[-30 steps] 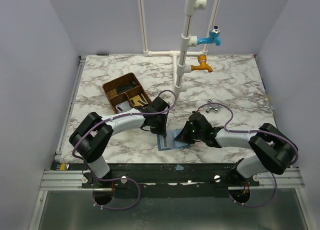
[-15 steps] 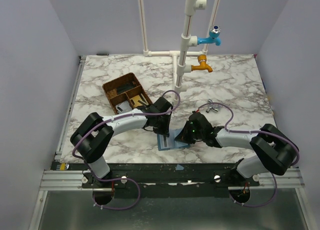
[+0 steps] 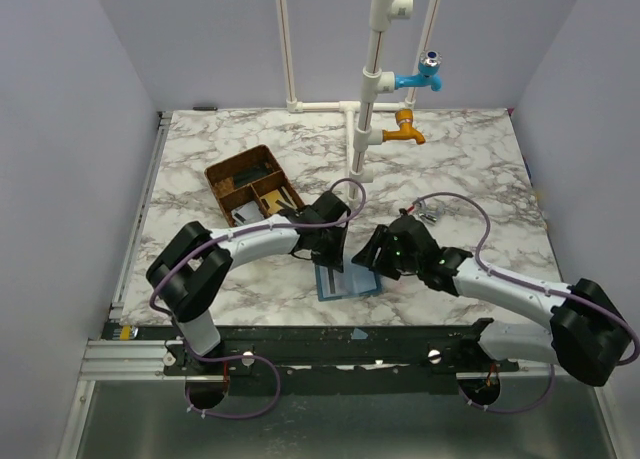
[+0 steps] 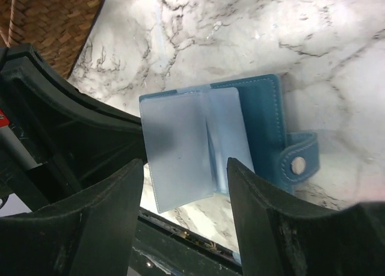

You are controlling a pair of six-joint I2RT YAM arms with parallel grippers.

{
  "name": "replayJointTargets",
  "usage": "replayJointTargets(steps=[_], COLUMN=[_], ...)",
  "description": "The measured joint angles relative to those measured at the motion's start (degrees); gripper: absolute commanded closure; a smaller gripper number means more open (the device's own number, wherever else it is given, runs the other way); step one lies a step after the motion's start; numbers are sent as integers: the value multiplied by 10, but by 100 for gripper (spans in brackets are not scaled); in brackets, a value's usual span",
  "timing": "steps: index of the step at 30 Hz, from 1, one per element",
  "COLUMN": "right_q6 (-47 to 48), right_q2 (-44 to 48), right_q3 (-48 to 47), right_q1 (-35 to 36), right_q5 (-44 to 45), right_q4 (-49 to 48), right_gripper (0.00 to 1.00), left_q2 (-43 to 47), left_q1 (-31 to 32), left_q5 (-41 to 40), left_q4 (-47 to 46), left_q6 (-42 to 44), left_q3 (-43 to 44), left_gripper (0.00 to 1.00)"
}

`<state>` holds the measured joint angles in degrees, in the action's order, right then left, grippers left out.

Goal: Take the credit cards out of the card holder
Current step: Remove the credit card from the card holder.

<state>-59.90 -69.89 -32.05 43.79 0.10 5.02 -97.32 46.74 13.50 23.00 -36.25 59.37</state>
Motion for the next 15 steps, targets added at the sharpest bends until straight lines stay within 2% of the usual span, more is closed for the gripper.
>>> replayJointTargets(steps=[7, 15], right_q6=[-5, -13], right_q2=[78, 150], right_q3=[-5, -5], right_q1=[0, 0], right_q5=[73, 126], right_q4=[84, 142], right_gripper=[34, 33], left_q2=[-21, -91], left_q1=[16, 26], left_q5=[13, 32], left_q4=[-2, -12], left_q6=[0, -4], left_q3=[38, 72], left_gripper=[100, 100])
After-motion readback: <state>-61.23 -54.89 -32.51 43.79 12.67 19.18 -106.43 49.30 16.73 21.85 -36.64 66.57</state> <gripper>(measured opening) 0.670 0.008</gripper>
